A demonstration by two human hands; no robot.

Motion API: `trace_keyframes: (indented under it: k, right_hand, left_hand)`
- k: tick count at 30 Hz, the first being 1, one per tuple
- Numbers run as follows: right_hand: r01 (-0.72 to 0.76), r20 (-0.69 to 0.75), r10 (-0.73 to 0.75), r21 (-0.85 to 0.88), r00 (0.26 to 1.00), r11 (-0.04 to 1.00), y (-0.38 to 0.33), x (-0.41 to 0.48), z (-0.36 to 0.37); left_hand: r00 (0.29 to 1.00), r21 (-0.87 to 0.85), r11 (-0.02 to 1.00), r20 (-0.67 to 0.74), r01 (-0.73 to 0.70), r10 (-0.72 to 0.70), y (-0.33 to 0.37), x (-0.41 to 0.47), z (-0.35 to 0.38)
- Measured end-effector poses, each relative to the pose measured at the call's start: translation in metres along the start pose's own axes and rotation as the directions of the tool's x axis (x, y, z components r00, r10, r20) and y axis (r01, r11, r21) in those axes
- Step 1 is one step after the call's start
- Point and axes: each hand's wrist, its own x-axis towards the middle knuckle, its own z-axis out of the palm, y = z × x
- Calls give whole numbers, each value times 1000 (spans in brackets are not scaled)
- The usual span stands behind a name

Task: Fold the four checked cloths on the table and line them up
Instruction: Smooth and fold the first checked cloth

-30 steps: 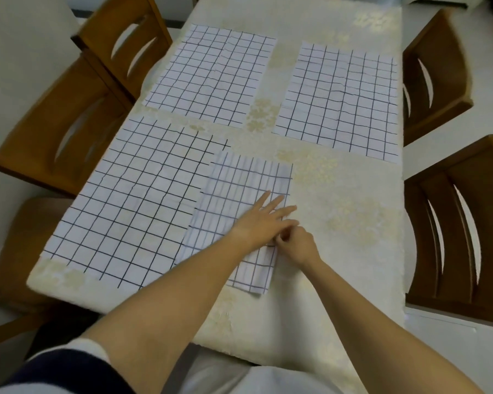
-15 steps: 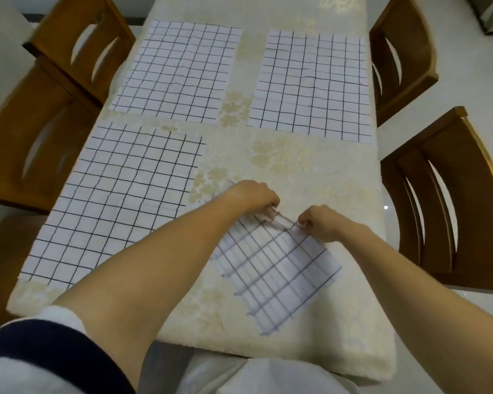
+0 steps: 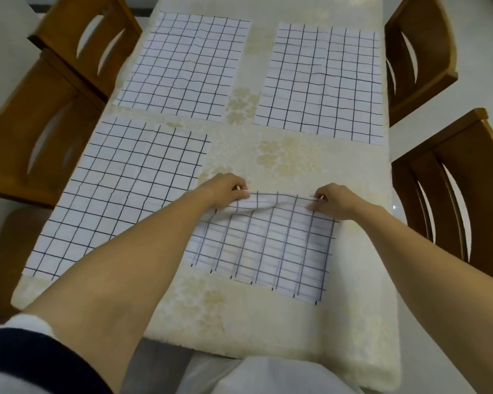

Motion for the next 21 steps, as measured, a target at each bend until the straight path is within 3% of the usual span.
trace_keyframes:
  k: [2,5,8,11,19,21]
  right_hand:
    - [-12,36,11,19,999,1000,4,3,-9]
    - [-5,127,13,-59,992,998,4,9,-21]
    - [-9,118,19,-91,993,996,5,15,-29]
    - [-18,27,19,-17,999,1000,10,19,-31]
    - [-90,-122,104,116,987,989,29,20,-7]
    - [-121,-216,139,98,966,988,27,16,-3]
  left_hand:
    - [992,-23,999,123,44,-41,-3,-3,-5]
    - [955,89,994,284,64,-87,-2,-3,-8]
    - [990,128,991,133,38,-55,-3,6,-6]
    - [999,138,990,-14,36,-34,-3,15,-4]
    - [984,93,995,-178,47,-30,-11,25,1]
    - [958,176,983,-288,58,-5,-16,25,4]
